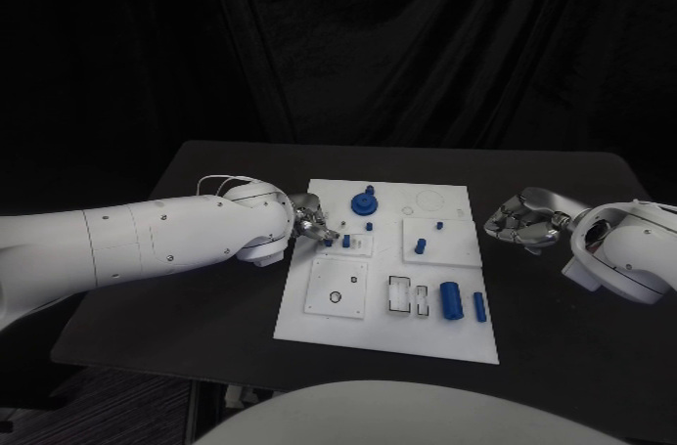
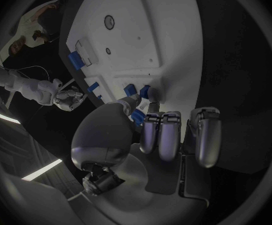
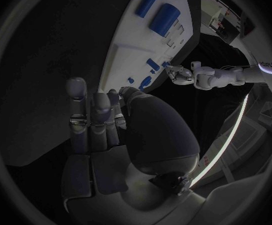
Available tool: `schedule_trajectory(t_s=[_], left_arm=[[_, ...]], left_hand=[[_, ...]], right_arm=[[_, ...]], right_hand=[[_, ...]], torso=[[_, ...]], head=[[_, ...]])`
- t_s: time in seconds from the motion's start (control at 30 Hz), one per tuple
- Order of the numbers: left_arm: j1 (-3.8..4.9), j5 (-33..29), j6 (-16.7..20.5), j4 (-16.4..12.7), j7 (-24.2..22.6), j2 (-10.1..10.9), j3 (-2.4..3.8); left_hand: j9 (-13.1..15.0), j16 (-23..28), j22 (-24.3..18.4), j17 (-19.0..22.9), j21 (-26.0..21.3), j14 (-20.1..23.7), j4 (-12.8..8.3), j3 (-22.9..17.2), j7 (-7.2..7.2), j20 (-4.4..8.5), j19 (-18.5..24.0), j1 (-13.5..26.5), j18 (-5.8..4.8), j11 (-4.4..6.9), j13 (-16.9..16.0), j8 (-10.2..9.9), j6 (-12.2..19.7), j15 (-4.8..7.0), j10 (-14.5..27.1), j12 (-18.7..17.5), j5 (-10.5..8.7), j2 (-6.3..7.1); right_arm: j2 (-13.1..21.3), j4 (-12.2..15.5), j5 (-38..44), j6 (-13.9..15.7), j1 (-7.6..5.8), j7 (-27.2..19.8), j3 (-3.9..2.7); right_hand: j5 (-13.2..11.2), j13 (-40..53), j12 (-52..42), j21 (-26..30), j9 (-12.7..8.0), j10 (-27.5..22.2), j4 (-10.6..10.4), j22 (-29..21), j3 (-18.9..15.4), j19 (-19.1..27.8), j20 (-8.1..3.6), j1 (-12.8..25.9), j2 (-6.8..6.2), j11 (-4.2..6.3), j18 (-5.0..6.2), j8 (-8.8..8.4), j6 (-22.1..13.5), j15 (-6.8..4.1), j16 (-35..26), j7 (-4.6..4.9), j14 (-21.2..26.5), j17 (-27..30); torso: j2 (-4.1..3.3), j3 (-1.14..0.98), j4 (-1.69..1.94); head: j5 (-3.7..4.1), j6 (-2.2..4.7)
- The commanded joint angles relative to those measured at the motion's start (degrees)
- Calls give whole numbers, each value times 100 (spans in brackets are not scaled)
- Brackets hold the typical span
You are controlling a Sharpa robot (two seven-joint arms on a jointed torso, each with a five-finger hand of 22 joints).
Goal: Assemble the parts on the task board
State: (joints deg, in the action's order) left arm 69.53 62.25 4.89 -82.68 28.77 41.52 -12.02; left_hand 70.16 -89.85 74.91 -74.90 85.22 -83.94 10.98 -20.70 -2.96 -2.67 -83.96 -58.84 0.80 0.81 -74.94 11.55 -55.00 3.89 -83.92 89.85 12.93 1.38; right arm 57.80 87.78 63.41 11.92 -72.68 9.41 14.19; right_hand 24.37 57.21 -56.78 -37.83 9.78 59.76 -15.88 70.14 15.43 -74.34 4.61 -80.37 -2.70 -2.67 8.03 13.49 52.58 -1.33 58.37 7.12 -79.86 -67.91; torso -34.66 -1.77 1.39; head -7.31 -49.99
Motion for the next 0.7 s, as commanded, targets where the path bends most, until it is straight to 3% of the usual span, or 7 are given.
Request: schedule_trajectory(t_s=[0.03, 0.7], left_arm=[[-31, -22, -76, 8, -92, -27, -5], [-57, -22, -95, 18, -52, 2, -5]], left_hand=[[-9, -15, 1345, -1510, -35, -606, 1, 38, -9, 29, -359, -20, 45, 20, -1506, -14, -37, 9, -608, 15, -37, -50], [11, -15, 1350, -1510, -19, -606, 13, 153, 15, 33, -367, -101, 41, 35, -1506, 43, -118, 18, -608, 15, 12, -102]], right_arm=[[0, -3, 29, -65, 17, 102, -3], [-2, -11, 29, -159, 28, 163, -3]], right_hand=[[31, -10, 24, 54, -10, -39, -6, -9, 26, 6, 20, -55, -11, -2, 89, -11, -15, 12, -23, 14, 3, 11], [31, -10, 24, 54, -10, -39, -6, -9, 26, 6, 20, -55, -11, -2, 89, -11, -15, 12, -23, 14, 3, 11]], torso=[[-3, 2, 0], [5, 0, -3]], head=[[4, -1], [-9, -1]])
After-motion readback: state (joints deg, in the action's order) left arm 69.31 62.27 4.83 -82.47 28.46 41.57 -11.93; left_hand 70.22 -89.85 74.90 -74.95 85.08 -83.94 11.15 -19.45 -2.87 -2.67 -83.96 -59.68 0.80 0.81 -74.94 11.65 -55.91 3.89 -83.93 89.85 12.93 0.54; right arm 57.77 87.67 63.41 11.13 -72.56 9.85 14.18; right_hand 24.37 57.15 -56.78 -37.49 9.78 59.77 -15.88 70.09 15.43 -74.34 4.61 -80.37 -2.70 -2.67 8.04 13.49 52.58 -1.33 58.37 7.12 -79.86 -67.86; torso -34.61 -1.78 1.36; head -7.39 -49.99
